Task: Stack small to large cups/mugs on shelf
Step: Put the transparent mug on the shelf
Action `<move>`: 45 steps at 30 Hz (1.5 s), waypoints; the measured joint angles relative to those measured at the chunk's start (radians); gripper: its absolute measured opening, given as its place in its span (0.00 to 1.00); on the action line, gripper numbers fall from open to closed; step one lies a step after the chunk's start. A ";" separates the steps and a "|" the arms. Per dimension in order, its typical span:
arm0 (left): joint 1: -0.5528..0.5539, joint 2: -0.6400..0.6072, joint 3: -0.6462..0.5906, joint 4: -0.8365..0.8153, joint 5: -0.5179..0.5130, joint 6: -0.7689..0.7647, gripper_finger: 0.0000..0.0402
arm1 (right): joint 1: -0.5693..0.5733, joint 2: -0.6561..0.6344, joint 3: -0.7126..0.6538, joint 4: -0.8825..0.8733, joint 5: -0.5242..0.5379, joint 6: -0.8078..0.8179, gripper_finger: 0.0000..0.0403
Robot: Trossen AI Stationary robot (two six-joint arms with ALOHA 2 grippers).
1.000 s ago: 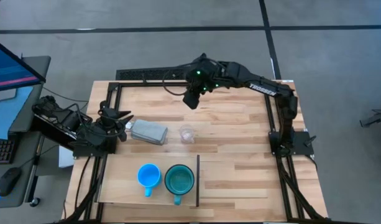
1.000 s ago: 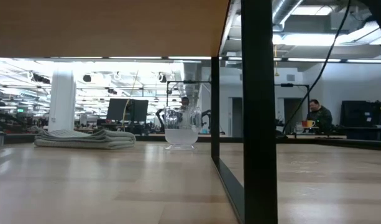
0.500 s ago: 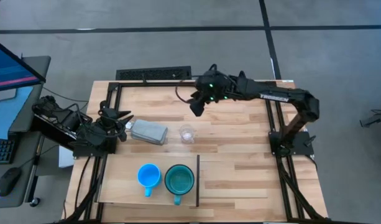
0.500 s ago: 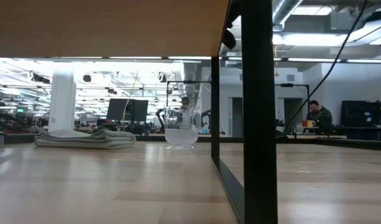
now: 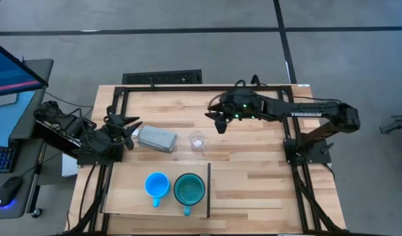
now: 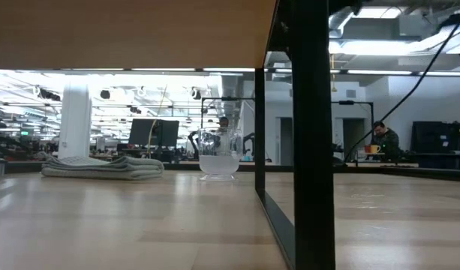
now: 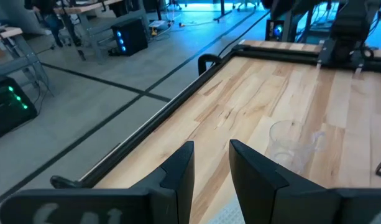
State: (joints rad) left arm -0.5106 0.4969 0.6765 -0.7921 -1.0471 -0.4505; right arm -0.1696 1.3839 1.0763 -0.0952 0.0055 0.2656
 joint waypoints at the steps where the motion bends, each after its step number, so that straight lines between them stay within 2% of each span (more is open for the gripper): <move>1: 0.000 0.000 0.000 0.006 0.000 0.002 0.23 | 0.002 -0.017 -0.030 0.022 0.000 0.000 0.45; 9: 0.007 0.000 0.000 0.004 -0.009 0.001 0.23 | 0.006 -0.139 -0.242 0.156 0.001 0.082 0.45; 17: 0.098 0.000 0.000 0.006 -0.015 -0.028 0.23 | 0.003 -0.281 -0.458 0.317 0.001 0.086 0.45; 21: 0.146 0.000 0.000 0.013 -0.007 -0.043 0.23 | -0.011 -0.375 -0.560 0.345 0.002 0.087 0.45; 28: 0.211 0.001 0.000 0.162 -0.001 0.075 0.23 | -0.032 -0.565 -0.706 0.399 0.003 0.102 0.45; 37: 0.308 0.049 0.000 0.280 0.130 0.180 0.23 | -0.091 -0.743 -0.810 0.398 0.003 0.095 0.45; 41: 0.363 0.104 0.000 0.303 0.178 0.180 0.23 | -0.119 -0.782 -0.841 0.393 0.001 0.094 0.45; 45: 0.433 0.178 0.000 0.376 0.282 0.231 0.23 | -0.146 -0.792 -0.844 0.378 0.000 0.094 0.45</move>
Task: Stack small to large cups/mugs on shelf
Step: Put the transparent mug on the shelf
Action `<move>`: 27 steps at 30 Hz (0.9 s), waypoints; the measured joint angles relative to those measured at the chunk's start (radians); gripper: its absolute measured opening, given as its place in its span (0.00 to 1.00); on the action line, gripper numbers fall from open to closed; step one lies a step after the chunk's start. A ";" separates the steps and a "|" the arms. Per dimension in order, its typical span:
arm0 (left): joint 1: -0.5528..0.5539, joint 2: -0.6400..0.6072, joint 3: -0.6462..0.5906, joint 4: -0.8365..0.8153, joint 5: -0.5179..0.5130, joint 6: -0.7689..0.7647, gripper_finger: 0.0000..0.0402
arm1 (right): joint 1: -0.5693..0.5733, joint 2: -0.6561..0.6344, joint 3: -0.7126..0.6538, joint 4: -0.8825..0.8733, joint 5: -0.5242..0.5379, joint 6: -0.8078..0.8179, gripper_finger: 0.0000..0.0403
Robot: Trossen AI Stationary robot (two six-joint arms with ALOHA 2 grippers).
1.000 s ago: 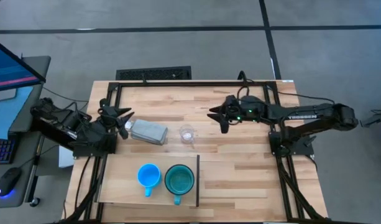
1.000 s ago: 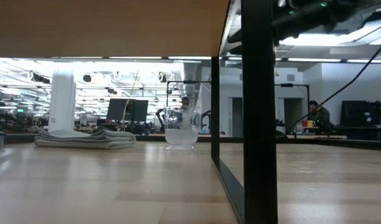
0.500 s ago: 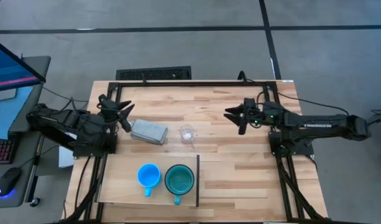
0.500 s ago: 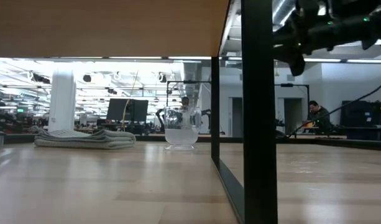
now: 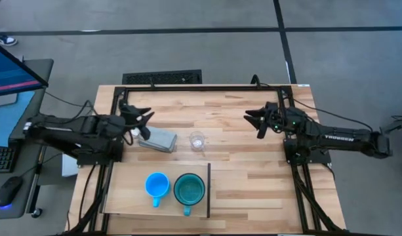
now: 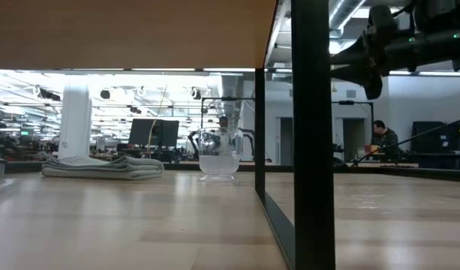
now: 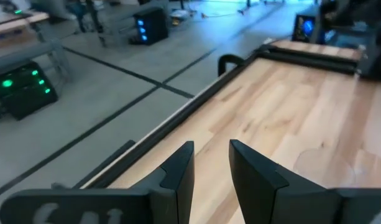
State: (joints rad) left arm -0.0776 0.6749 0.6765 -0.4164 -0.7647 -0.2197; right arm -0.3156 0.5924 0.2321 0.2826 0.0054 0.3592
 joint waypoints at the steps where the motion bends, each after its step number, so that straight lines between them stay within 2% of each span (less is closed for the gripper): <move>1: 0.020 0.021 0.000 0.031 0.030 0.030 0.23 | -0.006 0.000 0.000 0.000 0.000 0.000 0.45; 5: 0.106 0.097 0.000 0.192 0.214 0.131 0.23 | -0.018 0.001 0.000 0.000 -0.004 0.000 0.45; 8: 0.180 0.146 0.000 0.277 0.379 0.152 0.23 | -0.019 0.001 0.000 -0.008 -0.005 0.000 0.45; 14: 0.316 0.231 0.037 0.253 0.604 0.122 0.23 | -0.018 0.001 0.000 -0.037 -0.008 -0.002 0.45; 19: 0.388 0.319 0.093 0.248 0.828 0.180 0.23 | -0.023 0.002 0.000 -0.114 -0.008 -0.003 0.45; 21: 0.403 0.357 0.126 0.248 0.871 0.191 0.23 | -0.028 0.002 0.000 -0.141 -0.008 -0.002 0.45; 27: 0.411 0.474 0.233 0.227 0.899 0.232 0.24 | -0.027 0.002 0.000 -0.154 -0.008 -0.002 0.45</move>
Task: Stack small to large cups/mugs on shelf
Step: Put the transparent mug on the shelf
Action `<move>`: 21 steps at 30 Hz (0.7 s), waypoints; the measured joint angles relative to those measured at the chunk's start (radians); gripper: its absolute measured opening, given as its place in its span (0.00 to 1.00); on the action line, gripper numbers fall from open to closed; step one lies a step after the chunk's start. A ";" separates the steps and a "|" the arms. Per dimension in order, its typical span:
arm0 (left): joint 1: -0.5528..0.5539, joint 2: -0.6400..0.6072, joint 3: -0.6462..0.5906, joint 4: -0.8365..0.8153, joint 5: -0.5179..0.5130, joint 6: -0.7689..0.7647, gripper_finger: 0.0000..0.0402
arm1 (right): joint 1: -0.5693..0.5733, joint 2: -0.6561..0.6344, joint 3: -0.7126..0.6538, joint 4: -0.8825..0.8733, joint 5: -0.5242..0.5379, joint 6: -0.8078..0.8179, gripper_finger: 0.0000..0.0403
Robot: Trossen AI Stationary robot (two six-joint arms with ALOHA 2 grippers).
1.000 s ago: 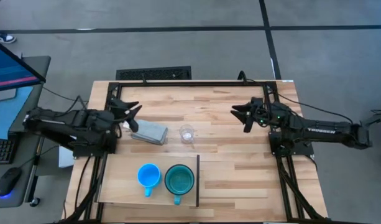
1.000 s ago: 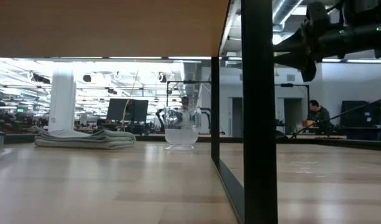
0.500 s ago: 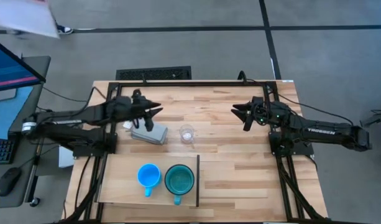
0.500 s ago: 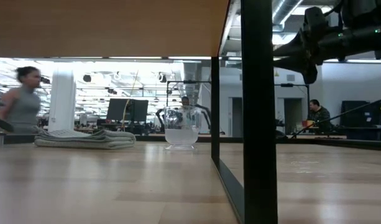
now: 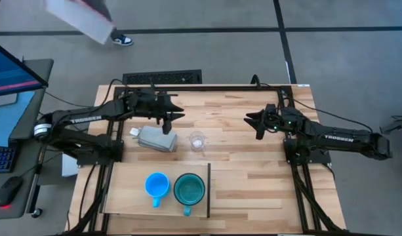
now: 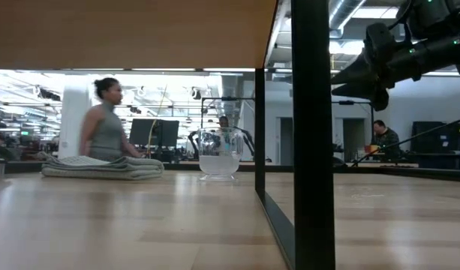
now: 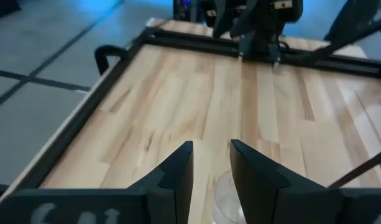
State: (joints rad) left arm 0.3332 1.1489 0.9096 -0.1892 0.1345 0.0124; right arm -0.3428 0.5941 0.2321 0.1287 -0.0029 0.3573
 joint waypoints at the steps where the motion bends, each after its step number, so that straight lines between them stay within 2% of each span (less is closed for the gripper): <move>1: 0.000 0.019 0.022 -0.020 0.006 0.003 0.25 | 0.000 0.000 0.000 0.000 0.000 0.000 0.45; 6: 0.000 0.127 0.131 -0.183 0.025 0.013 0.30 | 0.000 0.000 0.000 0.001 0.000 0.000 0.45; 13: 0.000 0.270 0.284 -0.387 -0.016 0.086 0.32 | 0.000 0.000 0.000 -0.004 0.000 0.001 0.45; 21: 0.000 0.357 0.394 -0.509 -0.010 0.130 0.32 | 0.001 0.000 0.000 -0.006 0.000 0.001 0.45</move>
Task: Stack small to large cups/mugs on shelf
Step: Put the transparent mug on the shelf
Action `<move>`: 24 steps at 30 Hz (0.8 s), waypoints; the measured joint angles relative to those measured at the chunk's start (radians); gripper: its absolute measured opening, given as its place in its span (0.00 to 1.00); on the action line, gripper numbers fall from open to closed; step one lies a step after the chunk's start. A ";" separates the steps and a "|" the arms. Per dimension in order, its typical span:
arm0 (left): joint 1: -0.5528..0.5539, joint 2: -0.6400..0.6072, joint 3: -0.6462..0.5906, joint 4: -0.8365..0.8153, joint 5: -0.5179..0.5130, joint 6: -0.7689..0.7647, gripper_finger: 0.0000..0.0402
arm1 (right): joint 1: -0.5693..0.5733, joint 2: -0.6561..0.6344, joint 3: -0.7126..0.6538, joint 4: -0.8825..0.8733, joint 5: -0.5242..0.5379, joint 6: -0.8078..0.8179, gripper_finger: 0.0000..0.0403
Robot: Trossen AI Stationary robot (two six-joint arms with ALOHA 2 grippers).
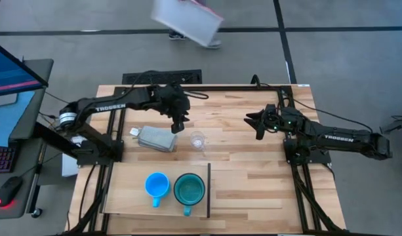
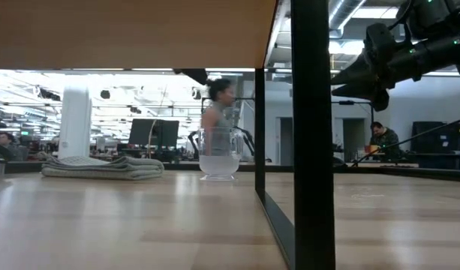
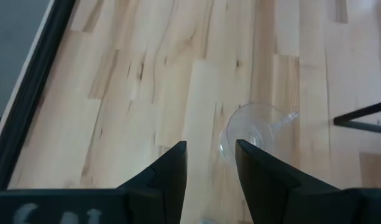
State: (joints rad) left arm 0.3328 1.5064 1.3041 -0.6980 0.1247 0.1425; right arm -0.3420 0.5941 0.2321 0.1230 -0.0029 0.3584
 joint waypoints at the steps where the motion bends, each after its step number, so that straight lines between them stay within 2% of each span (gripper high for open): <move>1: 0.000 0.006 0.006 0.000 0.002 0.000 0.32 | 0.000 0.000 0.000 0.000 0.000 0.000 0.45; 15: -0.020 0.107 0.012 0.020 0.079 -0.005 0.32 | 0.000 0.000 0.000 -0.003 0.000 0.000 0.45; 18: -0.030 0.113 0.013 0.061 0.083 -0.006 0.32 | 0.000 0.001 0.000 -0.003 0.000 0.000 0.45; 24: -0.046 0.143 0.010 0.038 0.081 -0.019 0.32 | 0.000 0.001 0.000 -0.004 0.000 0.000 0.45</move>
State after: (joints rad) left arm 0.2871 1.6492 1.3146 -0.6597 0.2055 0.1234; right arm -0.3421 0.5953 0.2323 0.1194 -0.0029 0.3588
